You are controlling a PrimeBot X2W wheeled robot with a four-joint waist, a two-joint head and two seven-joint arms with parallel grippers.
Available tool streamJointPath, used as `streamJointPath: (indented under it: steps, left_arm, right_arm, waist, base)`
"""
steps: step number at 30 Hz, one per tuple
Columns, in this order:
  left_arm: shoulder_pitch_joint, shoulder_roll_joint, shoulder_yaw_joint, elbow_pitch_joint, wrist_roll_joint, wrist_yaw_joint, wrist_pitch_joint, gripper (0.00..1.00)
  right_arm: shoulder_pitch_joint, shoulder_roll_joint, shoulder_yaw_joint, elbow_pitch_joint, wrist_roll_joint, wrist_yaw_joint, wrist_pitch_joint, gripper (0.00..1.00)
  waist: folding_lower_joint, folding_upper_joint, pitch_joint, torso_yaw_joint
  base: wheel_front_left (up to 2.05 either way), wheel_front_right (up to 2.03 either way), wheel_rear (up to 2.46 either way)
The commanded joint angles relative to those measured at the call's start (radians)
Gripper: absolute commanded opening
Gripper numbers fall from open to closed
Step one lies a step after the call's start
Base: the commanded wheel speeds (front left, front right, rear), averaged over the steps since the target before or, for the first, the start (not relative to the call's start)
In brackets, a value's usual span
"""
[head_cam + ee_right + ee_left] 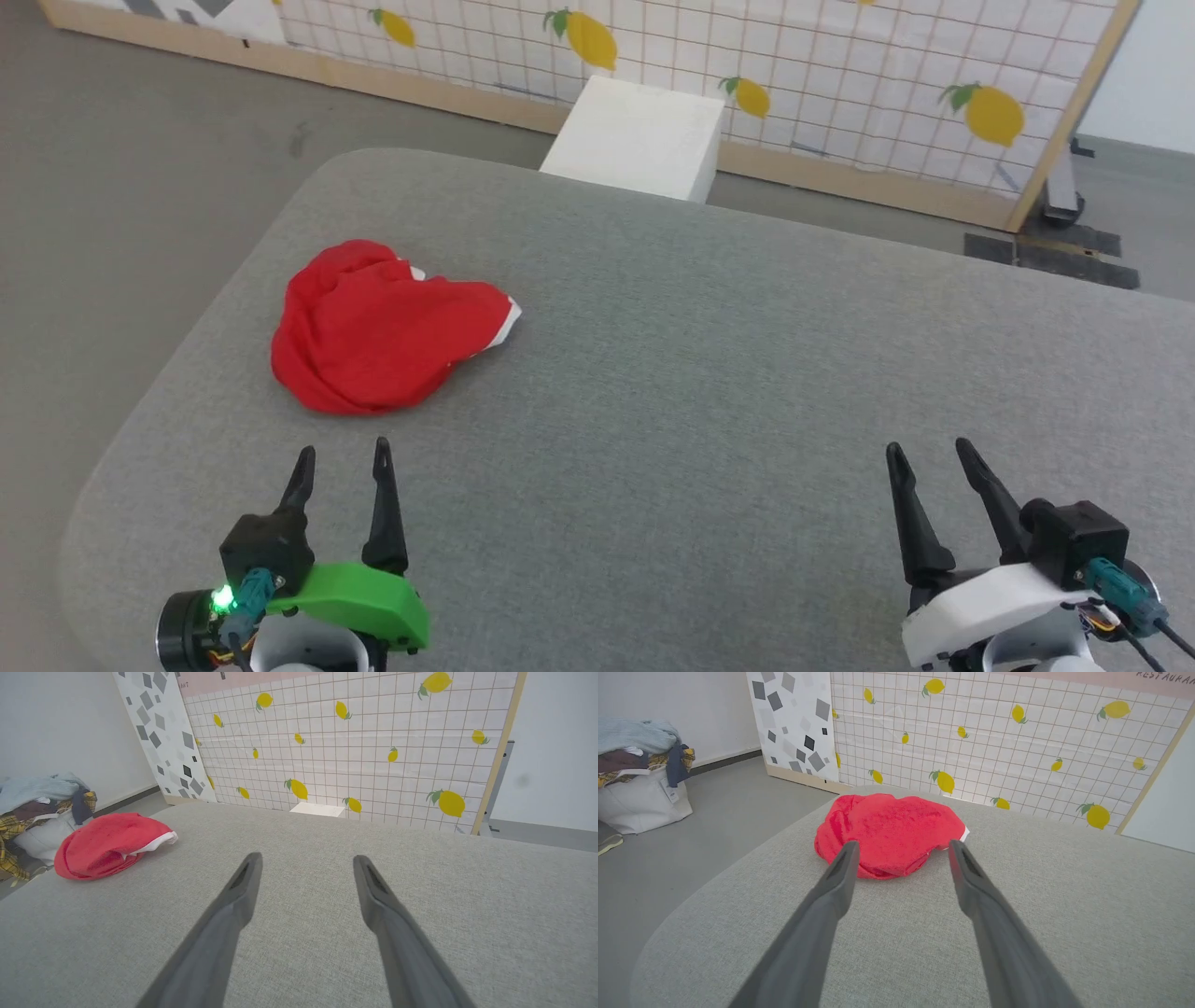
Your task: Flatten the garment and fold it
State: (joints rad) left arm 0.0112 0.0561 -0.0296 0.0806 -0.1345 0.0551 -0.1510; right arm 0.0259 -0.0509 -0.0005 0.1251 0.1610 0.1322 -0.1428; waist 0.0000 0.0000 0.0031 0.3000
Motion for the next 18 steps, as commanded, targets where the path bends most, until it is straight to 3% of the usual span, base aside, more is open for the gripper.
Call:
streamJointPath:
  steps: [1,18]
  left_arm:
    - [0.018,-0.003,-0.002,0.003,-0.008,0.008,-0.01,1.0]
    - [0.028,-0.003,-0.005,0.016,-0.009,0.034,-0.045,1.0]
  right_arm:
    - [0.019,0.0,0.002,0.006,0.012,-0.001,-0.012,1.0]
    - [0.028,0.001,0.007,0.021,0.033,-0.001,-0.035,1.0]
  waist:
    - [0.0,0.0,0.001,0.015]
    - [0.0,0.0,0.001,0.084]
  base:
    - [0.0,0.0,0.0]
    - [0.0,0.0,0.0]
